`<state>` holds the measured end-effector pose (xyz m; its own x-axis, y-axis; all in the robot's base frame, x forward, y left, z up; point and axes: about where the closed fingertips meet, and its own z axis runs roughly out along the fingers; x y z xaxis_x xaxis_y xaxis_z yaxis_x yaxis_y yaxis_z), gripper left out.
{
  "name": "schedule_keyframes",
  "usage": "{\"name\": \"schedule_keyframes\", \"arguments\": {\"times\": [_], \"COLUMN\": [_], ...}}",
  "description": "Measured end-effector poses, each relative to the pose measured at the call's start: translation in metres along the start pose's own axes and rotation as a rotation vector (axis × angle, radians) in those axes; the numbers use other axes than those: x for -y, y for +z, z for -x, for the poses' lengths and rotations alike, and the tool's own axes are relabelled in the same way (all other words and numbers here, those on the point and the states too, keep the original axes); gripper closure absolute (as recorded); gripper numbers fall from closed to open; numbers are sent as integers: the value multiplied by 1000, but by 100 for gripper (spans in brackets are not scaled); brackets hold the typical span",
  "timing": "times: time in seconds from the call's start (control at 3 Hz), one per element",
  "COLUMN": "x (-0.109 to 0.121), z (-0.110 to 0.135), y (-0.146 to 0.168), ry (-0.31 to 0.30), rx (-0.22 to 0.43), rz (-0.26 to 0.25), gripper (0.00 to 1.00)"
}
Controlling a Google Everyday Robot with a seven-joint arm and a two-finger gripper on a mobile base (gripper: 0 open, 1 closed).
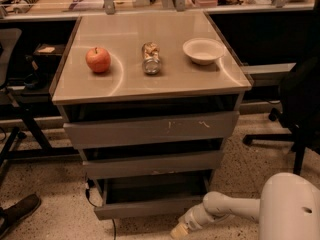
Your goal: Close bottom drawer
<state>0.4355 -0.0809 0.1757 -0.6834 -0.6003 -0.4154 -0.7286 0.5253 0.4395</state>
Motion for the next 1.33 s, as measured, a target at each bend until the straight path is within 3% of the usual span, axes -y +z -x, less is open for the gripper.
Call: {"name": "schedule_keyframes", "arguments": {"times": [0.33,0.67,1.0,1.33], "x": [0,9,21,34], "z": [0,15,35,51], "y": [0,0,-2,-5], "ry": [0,-18,-51,-78], "rx": [0,14,20,27], "rz": [0,-30,-74,-111], "gripper": [64,89,100,100]}}
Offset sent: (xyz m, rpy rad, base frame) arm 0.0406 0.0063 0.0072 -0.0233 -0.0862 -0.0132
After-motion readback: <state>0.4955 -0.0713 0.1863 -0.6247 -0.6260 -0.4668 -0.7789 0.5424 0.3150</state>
